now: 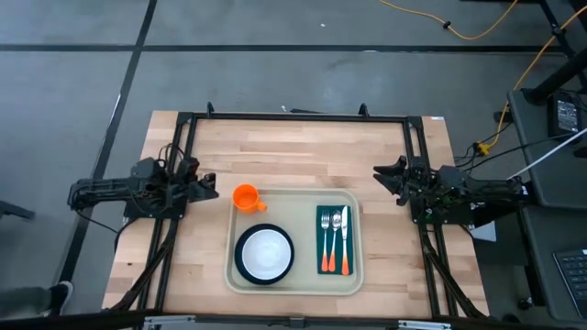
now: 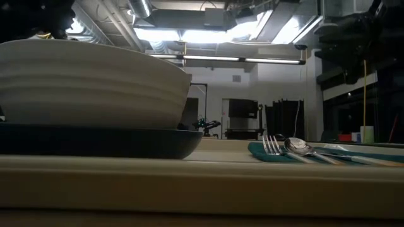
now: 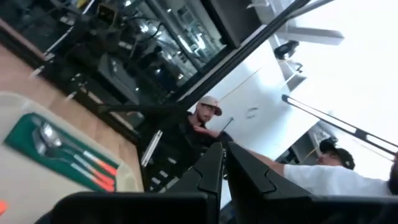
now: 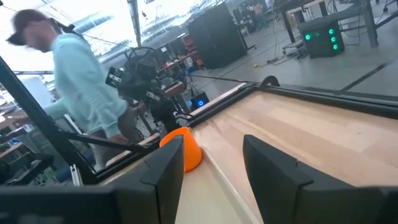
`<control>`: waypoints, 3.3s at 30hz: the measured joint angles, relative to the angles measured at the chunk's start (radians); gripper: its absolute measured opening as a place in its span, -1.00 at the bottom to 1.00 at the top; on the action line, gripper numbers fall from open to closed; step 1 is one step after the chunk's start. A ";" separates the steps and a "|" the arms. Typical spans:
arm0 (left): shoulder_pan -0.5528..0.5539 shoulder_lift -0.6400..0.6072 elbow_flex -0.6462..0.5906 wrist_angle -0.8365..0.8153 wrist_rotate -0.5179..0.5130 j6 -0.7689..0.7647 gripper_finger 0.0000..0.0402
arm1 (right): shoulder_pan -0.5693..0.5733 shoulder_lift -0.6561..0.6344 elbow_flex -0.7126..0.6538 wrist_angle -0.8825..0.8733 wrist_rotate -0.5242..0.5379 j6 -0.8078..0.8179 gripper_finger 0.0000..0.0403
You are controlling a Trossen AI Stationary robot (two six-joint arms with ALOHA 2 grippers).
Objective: Set up tray
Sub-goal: Return to Home Position
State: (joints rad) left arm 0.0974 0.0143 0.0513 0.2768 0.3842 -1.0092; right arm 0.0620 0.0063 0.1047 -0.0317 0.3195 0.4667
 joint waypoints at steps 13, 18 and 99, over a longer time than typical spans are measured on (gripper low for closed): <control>-0.050 0.026 0.005 -0.357 -0.008 0.107 -0.91 | 0.000 -0.005 -0.063 0.022 0.000 -0.001 -0.16; -0.052 0.038 0.006 -0.354 -0.005 0.209 -0.92 | 0.001 -0.005 -0.098 0.111 -0.015 0.001 -0.16; -0.042 -0.005 0.005 -0.198 -0.547 1.327 -0.73 | 0.046 0.004 -0.098 0.105 -0.018 0.001 -0.16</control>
State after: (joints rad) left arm 0.0551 0.0090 0.0563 0.0788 -0.1630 0.3180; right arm 0.1081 0.0105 0.0063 0.0731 0.3016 0.4678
